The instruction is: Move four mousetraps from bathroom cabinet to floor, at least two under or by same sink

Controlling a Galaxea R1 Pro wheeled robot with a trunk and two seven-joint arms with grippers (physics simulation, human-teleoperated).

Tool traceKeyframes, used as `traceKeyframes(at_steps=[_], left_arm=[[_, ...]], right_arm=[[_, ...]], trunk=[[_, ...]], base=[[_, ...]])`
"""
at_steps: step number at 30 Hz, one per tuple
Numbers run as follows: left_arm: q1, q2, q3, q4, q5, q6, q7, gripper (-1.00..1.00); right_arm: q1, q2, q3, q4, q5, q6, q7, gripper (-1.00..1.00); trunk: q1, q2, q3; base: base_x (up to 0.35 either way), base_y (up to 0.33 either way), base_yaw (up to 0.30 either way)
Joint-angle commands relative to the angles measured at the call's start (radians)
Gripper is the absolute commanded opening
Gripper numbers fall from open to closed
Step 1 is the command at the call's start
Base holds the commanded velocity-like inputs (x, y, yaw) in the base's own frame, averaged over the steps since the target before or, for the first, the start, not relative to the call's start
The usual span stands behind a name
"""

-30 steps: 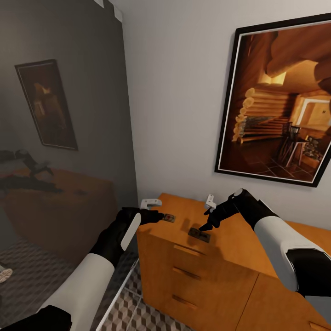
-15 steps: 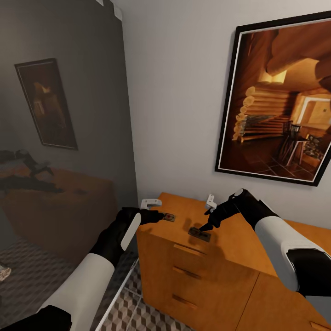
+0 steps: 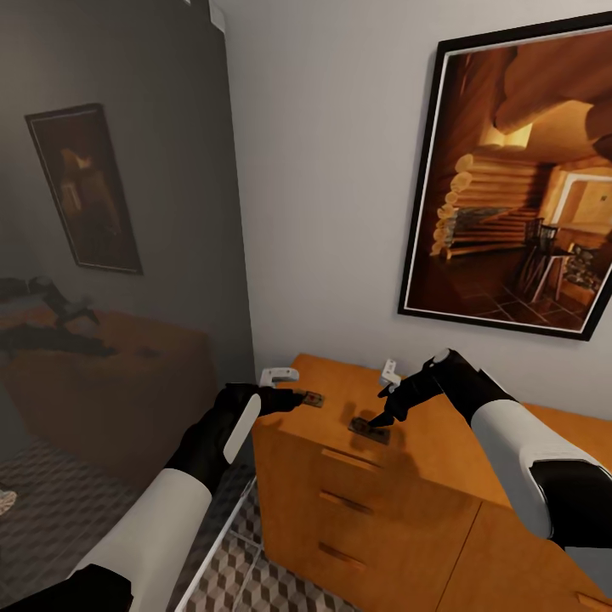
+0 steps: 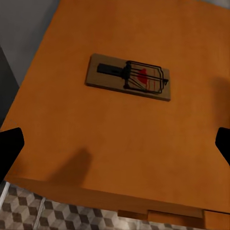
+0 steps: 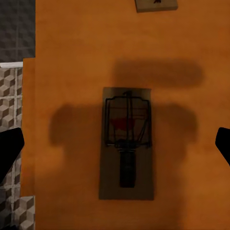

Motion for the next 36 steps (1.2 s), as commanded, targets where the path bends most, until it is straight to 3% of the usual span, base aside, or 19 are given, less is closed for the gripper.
traceKeyframes(at_steps=[1,27,36], left_arm=[[0.000,0.000,0.000,0.000,0.000,0.000,0.000,1.00],[0.000,0.000,0.000,0.000,0.000,0.000,0.000,1.00],[0.000,0.000,0.000,0.000,0.000,0.000,0.000,1.00]], right_arm=[[0.000,0.000,0.000,0.000,0.000,0.000,0.000,1.00],[0.000,0.000,0.000,0.000,0.000,0.000,0.000,1.00],[0.000,0.000,-0.001,0.000,0.000,0.000,0.000,1.00]], trunk=[[0.004,-0.007,-0.003],[0.104,-0.189,-0.085],[0.104,-0.189,-0.085]], base=[[0.000,0.000,0.000],[0.000,0.000,0.000],[0.000,0.000,0.000]])
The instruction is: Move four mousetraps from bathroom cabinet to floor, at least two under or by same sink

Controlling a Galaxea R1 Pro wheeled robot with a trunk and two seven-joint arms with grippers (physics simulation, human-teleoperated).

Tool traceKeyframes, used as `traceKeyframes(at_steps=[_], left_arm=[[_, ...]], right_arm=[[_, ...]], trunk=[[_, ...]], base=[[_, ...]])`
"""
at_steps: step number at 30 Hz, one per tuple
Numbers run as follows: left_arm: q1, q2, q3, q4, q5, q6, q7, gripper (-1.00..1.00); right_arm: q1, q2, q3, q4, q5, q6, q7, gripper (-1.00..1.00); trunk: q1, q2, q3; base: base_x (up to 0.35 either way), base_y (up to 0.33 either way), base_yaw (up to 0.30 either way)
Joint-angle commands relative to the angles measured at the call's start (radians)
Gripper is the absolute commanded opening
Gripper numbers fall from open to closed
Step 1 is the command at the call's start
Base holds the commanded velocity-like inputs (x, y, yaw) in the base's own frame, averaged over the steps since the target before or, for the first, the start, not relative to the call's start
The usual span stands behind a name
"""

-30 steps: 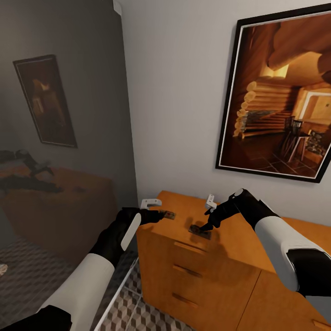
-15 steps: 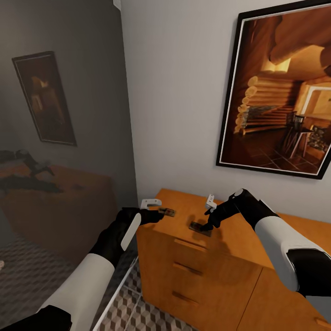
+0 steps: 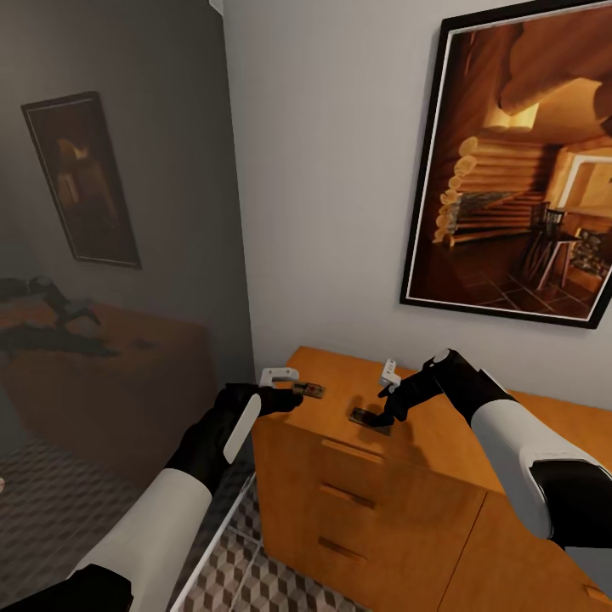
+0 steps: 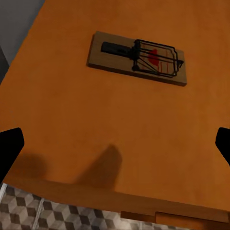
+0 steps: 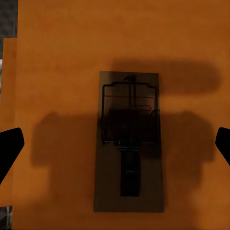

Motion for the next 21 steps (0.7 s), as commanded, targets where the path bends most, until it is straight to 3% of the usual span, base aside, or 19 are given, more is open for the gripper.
traceKeyframes(at_steps=[1,13,21], left_arm=[[0.000,0.000,0.000,0.000,0.000,0.000,0.000,1.00],[0.000,0.000,0.000,0.000,0.000,0.000,0.000,1.00],[0.000,0.000,0.000,0.000,0.000,0.000,0.000,1.00]], right_arm=[[0.000,0.000,0.000,0.000,0.000,0.000,0.000,1.00],[0.000,0.000,0.000,0.000,0.000,0.000,0.000,1.00],[0.000,0.000,0.000,0.000,0.000,0.000,0.000,1.00]], trunk=[[0.000,0.000,0.000],[0.000,0.000,0.000],[0.031,-0.056,-0.025]], base=[[0.000,0.000,0.000],[0.000,0.000,0.000],[0.000,0.000,0.000]])
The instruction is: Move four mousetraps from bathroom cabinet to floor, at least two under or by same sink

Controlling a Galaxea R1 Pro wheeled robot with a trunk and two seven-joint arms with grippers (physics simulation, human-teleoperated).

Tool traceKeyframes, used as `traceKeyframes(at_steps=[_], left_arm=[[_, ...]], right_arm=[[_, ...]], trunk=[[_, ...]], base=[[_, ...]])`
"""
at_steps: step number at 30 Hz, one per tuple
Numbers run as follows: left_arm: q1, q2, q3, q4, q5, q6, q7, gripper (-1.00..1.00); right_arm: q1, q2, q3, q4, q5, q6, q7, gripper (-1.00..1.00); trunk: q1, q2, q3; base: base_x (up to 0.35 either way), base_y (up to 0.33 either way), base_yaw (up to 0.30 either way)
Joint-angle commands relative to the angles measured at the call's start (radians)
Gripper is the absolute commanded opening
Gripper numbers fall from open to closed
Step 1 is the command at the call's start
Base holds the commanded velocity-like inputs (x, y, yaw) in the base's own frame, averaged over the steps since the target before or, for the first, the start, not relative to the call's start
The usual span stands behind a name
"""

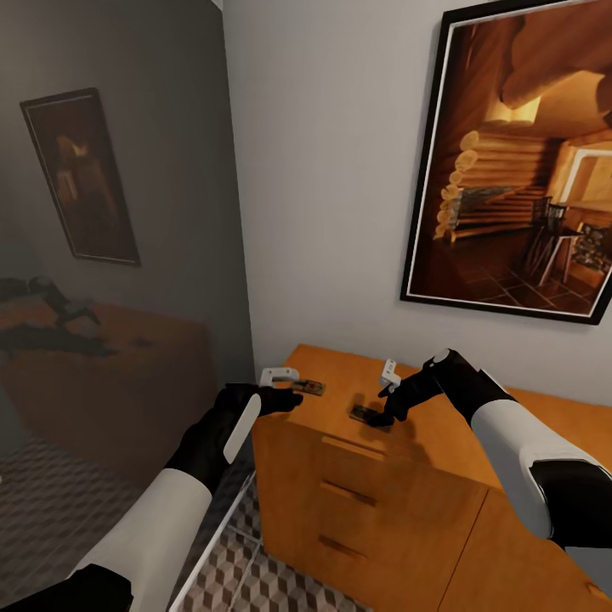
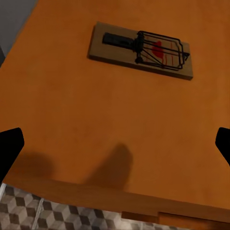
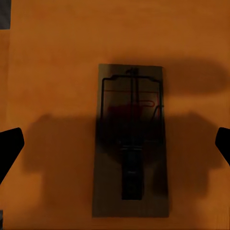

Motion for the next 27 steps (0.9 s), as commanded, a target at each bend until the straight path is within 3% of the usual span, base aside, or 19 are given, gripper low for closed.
traceKeyframes(at_steps=[1,21,27], left_arm=[[0.000,0.000,0.000,0.000,0.000,0.000,0.000,1.00],[0.000,0.000,0.000,0.000,0.000,0.001,0.000,1.00],[0.000,0.000,0.000,0.000,0.000,0.001,0.000,1.00]], right_arm=[[0.000,0.000,0.000,0.000,0.000,0.000,0.000,1.00],[0.000,0.000,0.000,0.000,0.000,0.000,0.000,1.00],[0.000,0.000,0.000,0.000,0.000,0.000,0.000,1.00]], trunk=[[0.004,-0.007,-0.003],[0.008,-0.014,-0.006],[0.031,-0.056,-0.025]], base=[[0.000,0.000,0.000],[0.000,0.000,0.000],[0.000,0.000,0.000]])
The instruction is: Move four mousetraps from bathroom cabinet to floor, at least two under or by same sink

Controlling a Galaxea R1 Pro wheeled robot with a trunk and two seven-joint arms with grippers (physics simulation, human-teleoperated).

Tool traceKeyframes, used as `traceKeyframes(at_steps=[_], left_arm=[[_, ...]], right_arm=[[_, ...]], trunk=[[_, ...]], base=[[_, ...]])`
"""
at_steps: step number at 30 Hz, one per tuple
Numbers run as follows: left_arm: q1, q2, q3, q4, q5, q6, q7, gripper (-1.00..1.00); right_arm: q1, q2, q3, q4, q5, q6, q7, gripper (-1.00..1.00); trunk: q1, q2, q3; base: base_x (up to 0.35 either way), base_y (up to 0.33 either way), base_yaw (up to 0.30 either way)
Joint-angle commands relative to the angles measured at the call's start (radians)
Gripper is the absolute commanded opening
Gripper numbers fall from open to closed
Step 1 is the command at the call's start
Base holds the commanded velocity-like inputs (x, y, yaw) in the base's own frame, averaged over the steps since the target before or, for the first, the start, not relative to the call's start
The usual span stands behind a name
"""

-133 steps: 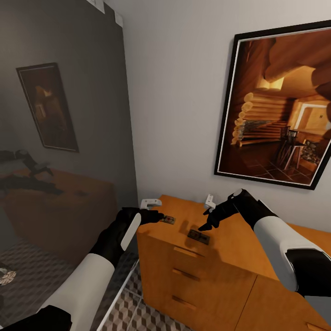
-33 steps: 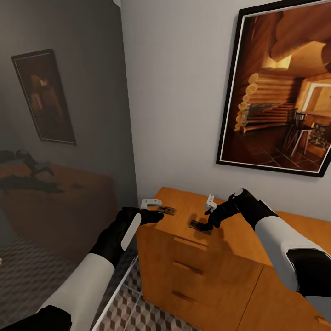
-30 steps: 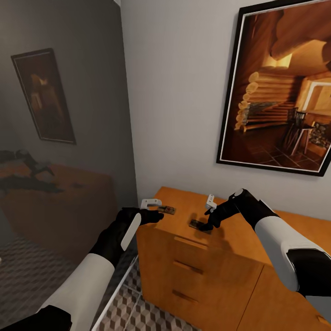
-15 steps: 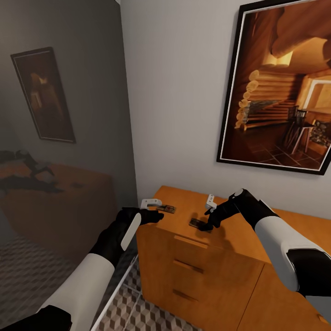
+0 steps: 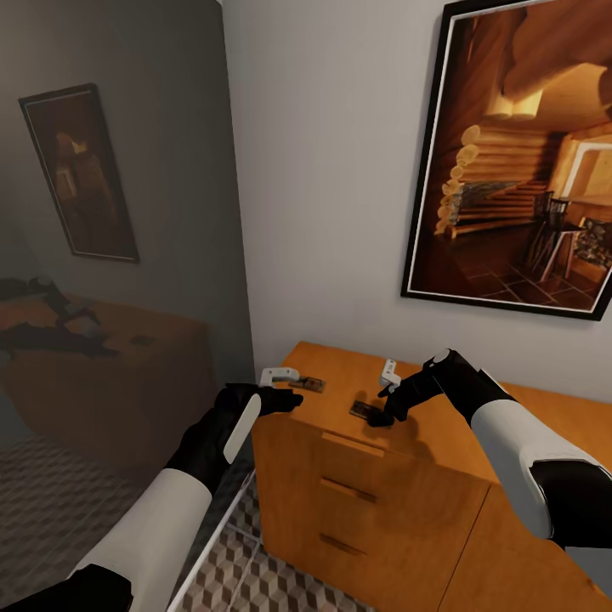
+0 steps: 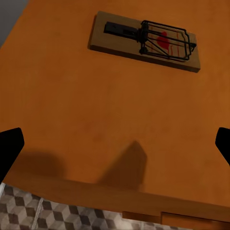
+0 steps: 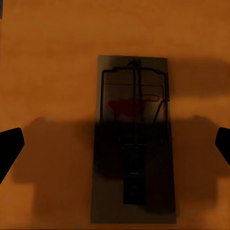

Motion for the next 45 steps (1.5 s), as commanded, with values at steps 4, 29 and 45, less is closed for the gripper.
traceKeyframes(at_steps=[4,29,45], left_arm=[[0.000,0.000,0.000,0.000,0.000,0.000,0.000,1.00],[0.000,0.000,0.000,0.000,0.000,0.000,0.000,1.00],[0.000,0.000,0.000,0.000,0.000,0.000,0.000,1.00]], right_arm=[[0.000,0.000,0.000,0.000,0.000,0.000,0.000,1.00],[0.000,-0.001,0.000,0.000,0.001,0.002,0.000,1.00],[0.000,-0.002,0.000,0.000,0.001,0.002,0.000,1.00]], trunk=[[0.004,-0.007,-0.003],[0.023,-0.042,-0.019],[0.023,-0.042,-0.019]], base=[[0.000,0.000,0.000],[0.000,0.000,0.000],[0.000,0.000,0.000]])
